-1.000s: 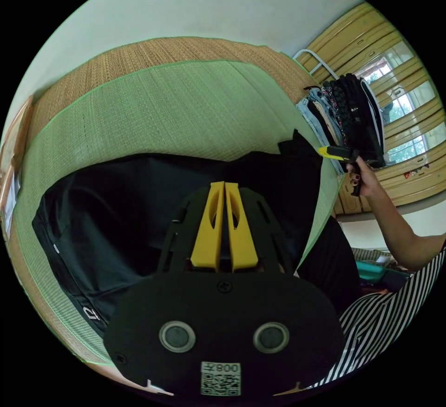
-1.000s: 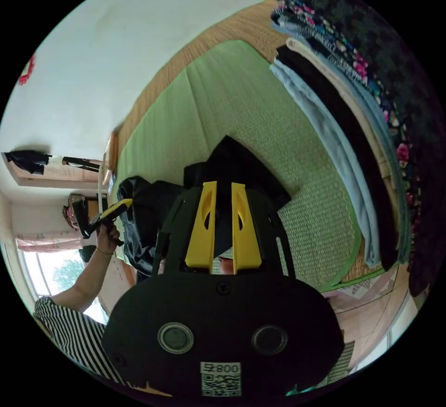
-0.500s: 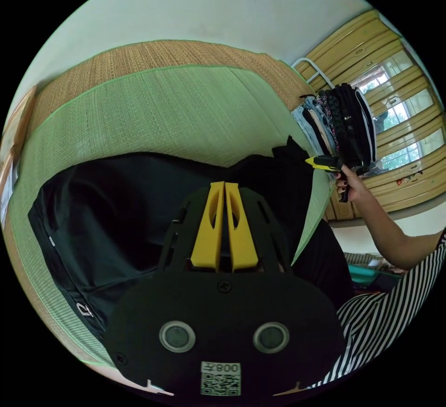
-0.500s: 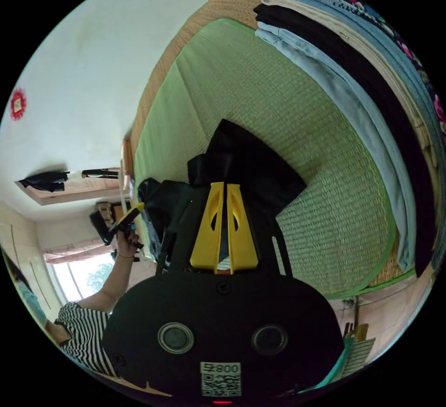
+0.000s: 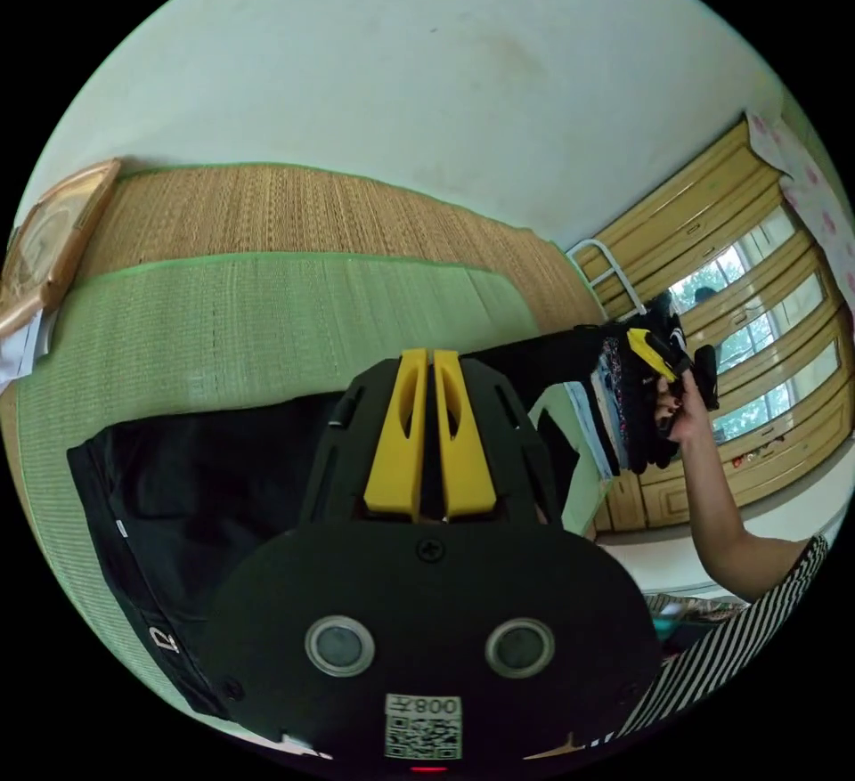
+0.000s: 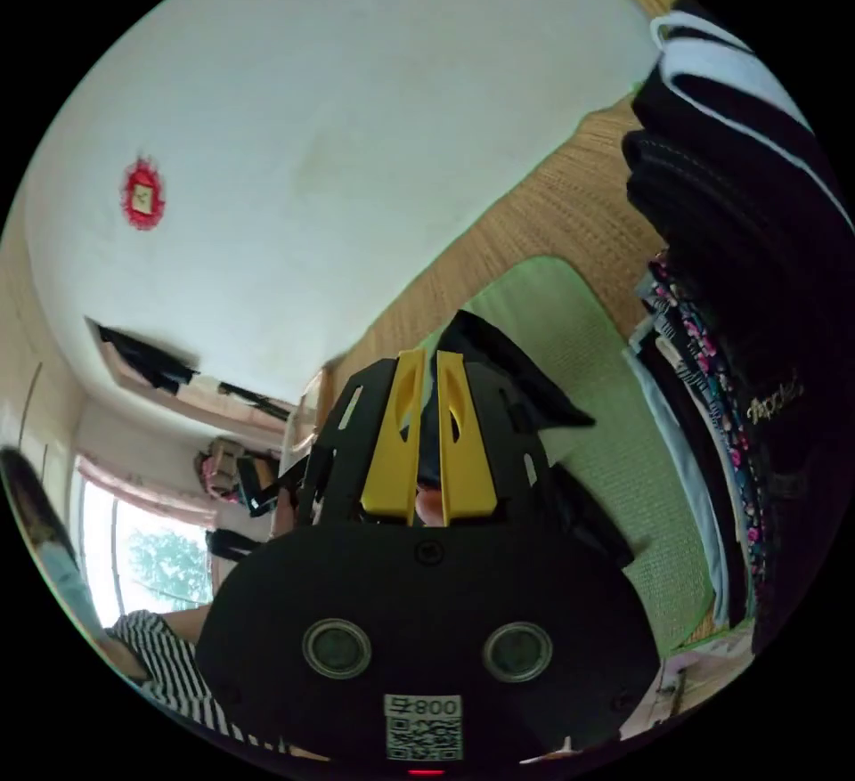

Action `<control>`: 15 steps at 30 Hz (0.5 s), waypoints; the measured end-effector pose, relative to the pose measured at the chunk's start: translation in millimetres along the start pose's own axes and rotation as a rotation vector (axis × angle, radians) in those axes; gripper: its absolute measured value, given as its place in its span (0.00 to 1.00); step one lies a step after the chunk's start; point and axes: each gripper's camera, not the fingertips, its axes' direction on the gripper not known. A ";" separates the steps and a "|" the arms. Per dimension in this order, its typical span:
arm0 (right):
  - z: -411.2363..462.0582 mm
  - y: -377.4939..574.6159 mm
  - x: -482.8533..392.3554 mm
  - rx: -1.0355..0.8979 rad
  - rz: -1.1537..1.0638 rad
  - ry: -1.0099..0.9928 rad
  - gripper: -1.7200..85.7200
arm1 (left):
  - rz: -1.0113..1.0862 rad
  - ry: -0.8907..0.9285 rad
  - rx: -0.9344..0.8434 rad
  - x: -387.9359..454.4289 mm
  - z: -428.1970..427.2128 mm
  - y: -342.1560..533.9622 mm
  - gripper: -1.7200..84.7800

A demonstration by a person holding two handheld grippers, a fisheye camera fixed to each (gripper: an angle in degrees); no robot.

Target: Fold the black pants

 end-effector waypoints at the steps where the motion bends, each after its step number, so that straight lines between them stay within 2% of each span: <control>1: 8.4 -0.3 -6.3 -0.018 -0.021 -0.013 0.04 | -0.013 -0.014 0.012 -2.6 -4.7 3.6 0.03; 3: 20.2 10.8 -13.3 -0.045 -0.059 0.050 0.04 | 0.017 -0.019 -0.013 -5.2 -11.2 17.9 0.03; 5: 38.8 34.5 -12.4 -0.114 -0.107 0.117 0.03 | 0.044 -0.103 -0.096 -13.7 -18.9 52.0 0.03; 7: 76.5 79.6 0.0 -0.282 -0.166 0.252 0.03 | 0.031 -0.190 -0.168 -25.1 -27.7 84.3 0.02; 12: 128.5 156.6 46.8 -0.491 -0.142 0.461 0.02 | -0.175 -0.402 -0.213 -63.5 -75.1 169.2 0.02; 15: 127.9 173.5 57.5 -0.478 -0.118 0.428 0.02 | -0.267 -0.536 -0.252 -78.7 -93.1 204.3 0.02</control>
